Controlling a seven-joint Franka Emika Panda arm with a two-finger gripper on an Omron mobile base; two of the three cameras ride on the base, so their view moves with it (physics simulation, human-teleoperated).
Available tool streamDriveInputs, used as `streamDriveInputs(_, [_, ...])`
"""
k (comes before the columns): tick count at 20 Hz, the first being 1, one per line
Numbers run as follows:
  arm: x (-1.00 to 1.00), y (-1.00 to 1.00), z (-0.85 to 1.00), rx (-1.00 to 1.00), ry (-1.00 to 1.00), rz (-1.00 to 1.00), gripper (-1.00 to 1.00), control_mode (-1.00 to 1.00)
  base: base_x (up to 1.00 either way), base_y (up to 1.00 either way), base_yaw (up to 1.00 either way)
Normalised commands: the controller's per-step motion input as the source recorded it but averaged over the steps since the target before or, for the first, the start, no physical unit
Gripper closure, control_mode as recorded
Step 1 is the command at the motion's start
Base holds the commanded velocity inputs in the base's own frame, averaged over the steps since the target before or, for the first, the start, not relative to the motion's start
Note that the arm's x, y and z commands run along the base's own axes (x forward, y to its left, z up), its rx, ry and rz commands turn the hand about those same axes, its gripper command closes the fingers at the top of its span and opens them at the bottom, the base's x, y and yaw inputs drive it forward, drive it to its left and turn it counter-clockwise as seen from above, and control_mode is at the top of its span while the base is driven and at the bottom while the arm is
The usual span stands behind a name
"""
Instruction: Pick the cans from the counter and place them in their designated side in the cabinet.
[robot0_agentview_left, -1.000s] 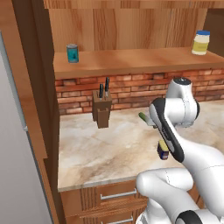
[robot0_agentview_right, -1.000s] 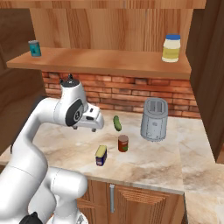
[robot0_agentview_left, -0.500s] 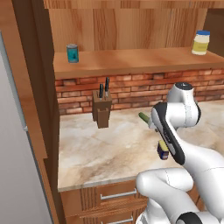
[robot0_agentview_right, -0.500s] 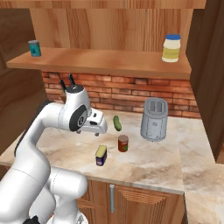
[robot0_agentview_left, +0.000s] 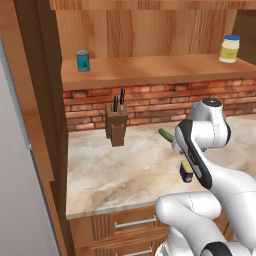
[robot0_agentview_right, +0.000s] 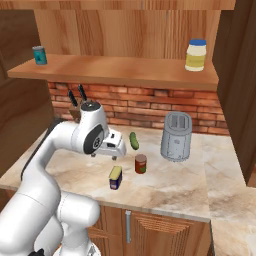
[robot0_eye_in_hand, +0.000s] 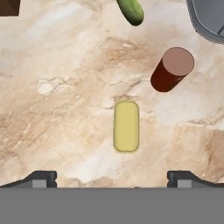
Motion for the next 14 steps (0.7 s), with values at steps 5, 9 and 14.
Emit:
streamDriveInputs(5, [0.00,-0.08,-0.17,0.00,0.01,0.00,-1.00,-1.00,0.00,0.00,0.00])
streamDriveInputs(9, [0.00,-0.07,-0.17,0.00,0.02,0.00,-1.00,-1.00,0.00,0.00,0.00])
streamDriveInputs(14, [0.00,-0.05,-0.19,0.00,0.03,0.00,-1.00,-1.00,0.00,0.00,0.00])
